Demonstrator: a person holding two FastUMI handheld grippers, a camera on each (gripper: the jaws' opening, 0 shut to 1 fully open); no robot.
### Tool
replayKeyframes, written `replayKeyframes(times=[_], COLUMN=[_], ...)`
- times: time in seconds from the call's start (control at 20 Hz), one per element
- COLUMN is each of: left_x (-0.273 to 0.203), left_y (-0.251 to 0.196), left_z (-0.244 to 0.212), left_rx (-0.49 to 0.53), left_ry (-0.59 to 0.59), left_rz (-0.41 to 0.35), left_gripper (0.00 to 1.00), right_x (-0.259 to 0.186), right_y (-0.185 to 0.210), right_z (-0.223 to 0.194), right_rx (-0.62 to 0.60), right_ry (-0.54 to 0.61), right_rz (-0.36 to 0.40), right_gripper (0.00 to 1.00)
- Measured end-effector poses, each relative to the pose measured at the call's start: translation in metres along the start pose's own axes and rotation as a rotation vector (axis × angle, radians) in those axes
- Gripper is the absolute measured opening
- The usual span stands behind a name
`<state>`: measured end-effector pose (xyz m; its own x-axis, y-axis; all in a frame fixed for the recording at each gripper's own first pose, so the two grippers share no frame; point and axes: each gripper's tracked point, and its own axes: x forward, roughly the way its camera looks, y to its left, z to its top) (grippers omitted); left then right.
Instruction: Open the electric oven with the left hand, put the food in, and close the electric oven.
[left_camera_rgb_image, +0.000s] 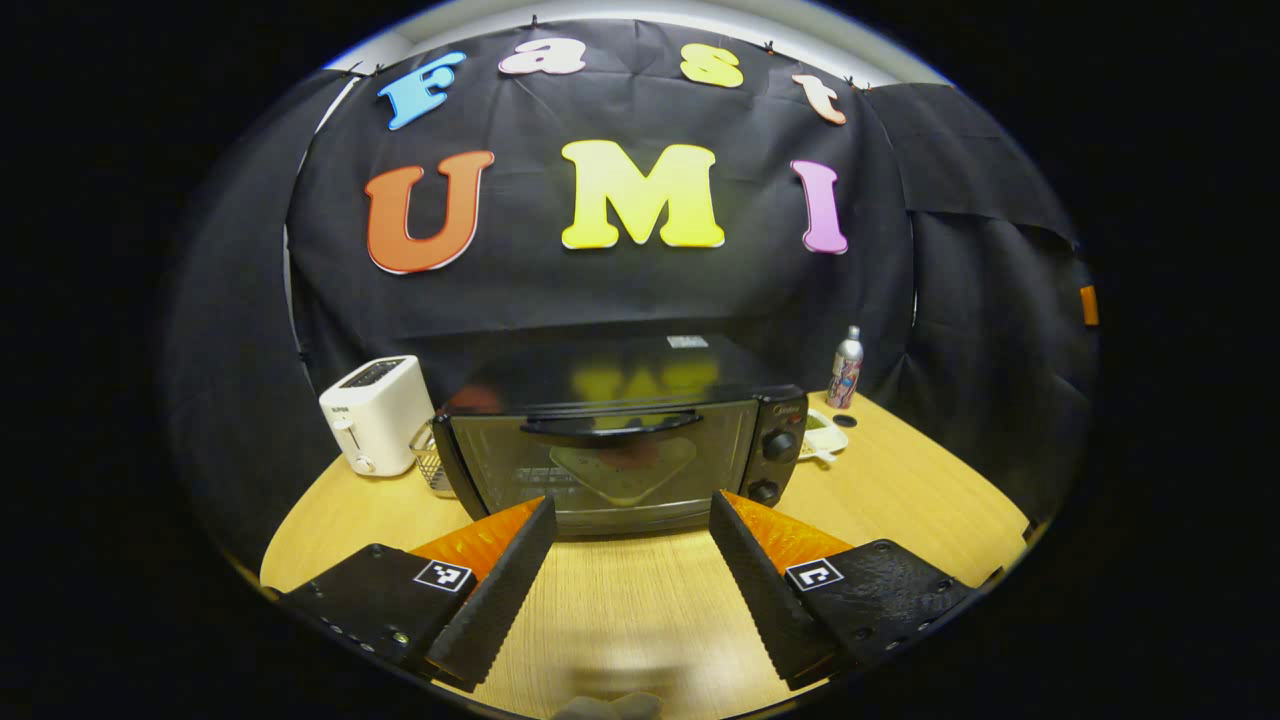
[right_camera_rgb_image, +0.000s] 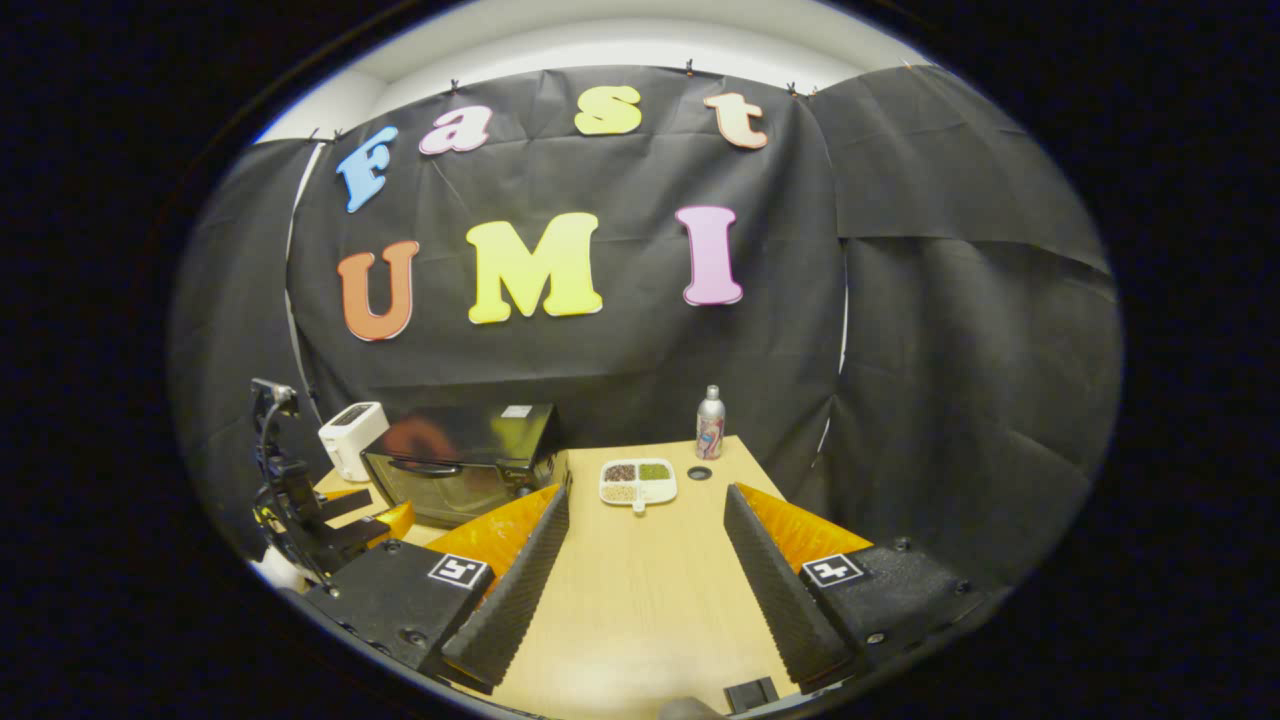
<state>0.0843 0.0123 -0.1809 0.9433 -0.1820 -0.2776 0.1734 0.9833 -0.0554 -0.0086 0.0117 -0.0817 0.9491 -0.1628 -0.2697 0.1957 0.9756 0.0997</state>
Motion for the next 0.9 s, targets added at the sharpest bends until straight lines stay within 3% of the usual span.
replayKeyframes(times=[0.25, 0.5, 0.8, 0.9], left_x=[-0.079, -0.168, -0.242, -0.254], left_y=[-0.004, -0.025, -0.063, -0.072], left_z=[0.070, 0.120, 0.130, 0.127], left_rx=[-0.010, 0.027, 0.031, 0.042], left_ry=[-0.133, -0.240, -0.290, -0.291], left_rz=[0.070, 0.138, 0.188, 0.193], left_gripper=[0.98, 0.98, 0.98, 0.98], right_x=[-0.030, -0.069, -0.115, -0.126], right_y=[-0.012, -0.051, -0.086, -0.087], right_z=[0.031, 0.055, 0.058, 0.054], right_rx=[0.011, 0.008, -0.044, -0.045], right_ry=[-0.081, -0.159, -0.233, -0.240], right_rz=[0.068, 0.092, 0.106, 0.120], right_gripper=[0.96, 0.96, 0.99, 0.96])
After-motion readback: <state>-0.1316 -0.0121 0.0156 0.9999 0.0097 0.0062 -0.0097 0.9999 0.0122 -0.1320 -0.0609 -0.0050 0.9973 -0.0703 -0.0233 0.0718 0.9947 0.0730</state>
